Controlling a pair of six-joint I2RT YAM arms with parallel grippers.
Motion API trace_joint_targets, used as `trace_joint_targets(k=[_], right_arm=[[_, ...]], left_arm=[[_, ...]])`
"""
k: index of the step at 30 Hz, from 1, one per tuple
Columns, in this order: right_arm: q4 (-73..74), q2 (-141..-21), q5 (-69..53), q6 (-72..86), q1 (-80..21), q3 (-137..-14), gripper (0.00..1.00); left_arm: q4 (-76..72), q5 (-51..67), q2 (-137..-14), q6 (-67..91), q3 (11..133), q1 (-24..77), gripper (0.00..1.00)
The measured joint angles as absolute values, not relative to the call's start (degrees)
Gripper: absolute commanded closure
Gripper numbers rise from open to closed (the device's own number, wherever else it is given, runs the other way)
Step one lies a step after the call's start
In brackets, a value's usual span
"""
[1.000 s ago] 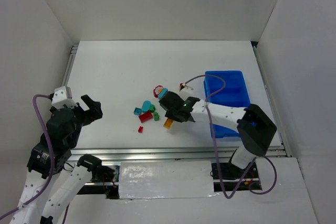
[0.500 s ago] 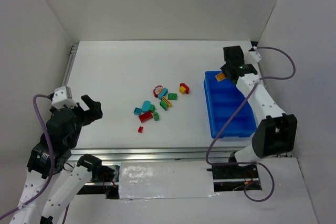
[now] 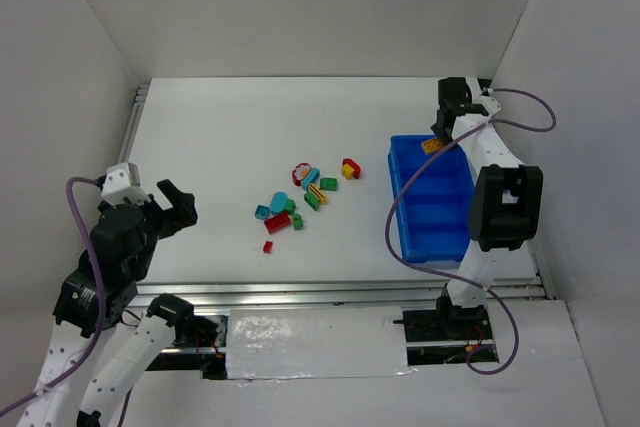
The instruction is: Sort the legos into containers by color
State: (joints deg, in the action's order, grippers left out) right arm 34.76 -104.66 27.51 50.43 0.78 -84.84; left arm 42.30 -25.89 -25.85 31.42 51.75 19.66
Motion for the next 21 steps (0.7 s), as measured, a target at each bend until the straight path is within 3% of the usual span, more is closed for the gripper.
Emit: trace_joint_targets(k=[1, 2, 4, 12, 14, 15, 16, 21], right_arm=[[34.68, -104.66, 27.18, 50.33, 0.95, -85.14, 0.56], [34.44, -104.66, 26.94, 50.17, 1.13, -85.41, 0.44], [33.82, -104.66, 26.55, 50.00, 1.23, -85.62, 0.32], [33.98, -104.66, 25.65, 49.43, 1.39, -86.08, 0.27], [33.32, -104.27, 24.08, 48.34, 0.99, -86.00, 0.21], [32.29, -103.66, 22.83, 47.24, 0.71, -85.47, 0.06], [30.57, -102.50, 20.71, 45.10, 0.12, -84.42, 0.00], [25.28, -96.29, 9.34, 29.43, -11.31, -83.99, 0.00]], left_arm=[[42.28, -25.78, -26.06, 31.40, 51.75, 19.66, 0.01], [42.28, -25.61, -26.28, 31.35, 51.75, 19.66, 0.01], [42.26, -25.54, -26.76, 31.29, 51.75, 19.66, 0.01], [42.02, -25.17, -27.27, 31.24, 51.72, 19.66, 0.00], [41.95, -25.17, -27.27, 31.24, 51.72, 19.66, 0.01], [41.93, -25.15, -27.29, 31.24, 51.72, 19.66, 0.01], [41.93, -25.15, -27.31, 31.22, 51.72, 19.66, 0.01], [41.91, -25.17, -27.99, 31.22, 51.72, 19.66, 0.00]])
